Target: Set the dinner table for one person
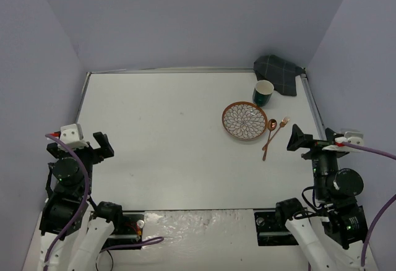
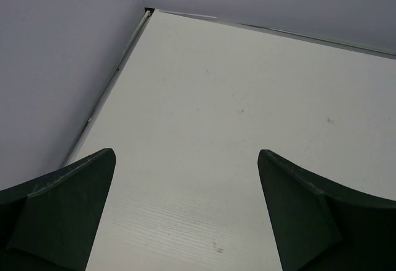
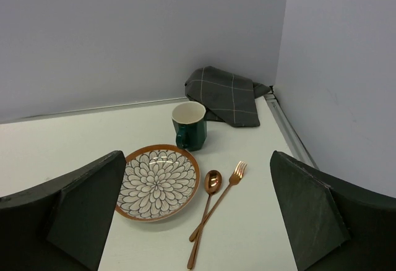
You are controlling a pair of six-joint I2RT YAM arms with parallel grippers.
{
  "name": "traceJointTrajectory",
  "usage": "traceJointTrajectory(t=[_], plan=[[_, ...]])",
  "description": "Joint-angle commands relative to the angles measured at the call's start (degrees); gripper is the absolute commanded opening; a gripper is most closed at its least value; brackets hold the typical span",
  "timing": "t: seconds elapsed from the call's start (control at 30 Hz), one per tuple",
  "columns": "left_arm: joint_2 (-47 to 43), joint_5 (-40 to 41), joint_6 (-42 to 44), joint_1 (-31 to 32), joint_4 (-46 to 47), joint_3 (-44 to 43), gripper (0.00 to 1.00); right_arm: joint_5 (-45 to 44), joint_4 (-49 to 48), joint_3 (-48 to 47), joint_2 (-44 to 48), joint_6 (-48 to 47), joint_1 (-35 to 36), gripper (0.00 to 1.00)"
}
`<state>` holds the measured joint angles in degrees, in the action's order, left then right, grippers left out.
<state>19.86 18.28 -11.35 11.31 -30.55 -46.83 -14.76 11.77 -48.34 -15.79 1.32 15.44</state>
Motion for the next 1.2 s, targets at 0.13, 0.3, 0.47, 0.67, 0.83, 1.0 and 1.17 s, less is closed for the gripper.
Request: traceJointTrajectory(t=[0.13, 0.3, 0.47, 0.67, 0.83, 1.0, 1.17], plan=[[3.8, -2.2, -3.5, 0.4, 6.0, -0.5, 0.97, -1.2, -6.0, -1.5, -10.9, 5.6, 0.3, 1.0], [11.3, -4.2, -4.1, 0.5, 3.8, -6.1, 0.97, -4.5, -10.9, -6.6, -24.5, 9.4, 0.3, 1.0], [18.9, -7.9, -5.8, 0.7, 3.2, -10.8, 0.97, -9.1, -14.7, -14.5, -42.4, 9.2, 0.1, 1.0], [24.6, -10.0, -5.0, 0.9, 4.8, -11.8, 0.97, -0.1, -20.8, -22.5, -61.1, 7.8, -6.2, 1.0], [25.1, -11.1, -5.1, 0.9, 6.2, -8.6, 0.97, 6.9, -23.0, -31.8, -74.4, 6.7, -12.5, 1.0], [25.9, -11.9, -5.0, 1.0, 7.1, -5.5, 0.97, 12.6, -24.5, -42.1, -88.3, 4.6, -17.6, 1.0], [27.0, -11.7, -4.6, 1.1, 6.4, -5.0, 0.97, 17.7, -25.4, -50.9, -99.9, 4.0, -22.2, 1.0]])
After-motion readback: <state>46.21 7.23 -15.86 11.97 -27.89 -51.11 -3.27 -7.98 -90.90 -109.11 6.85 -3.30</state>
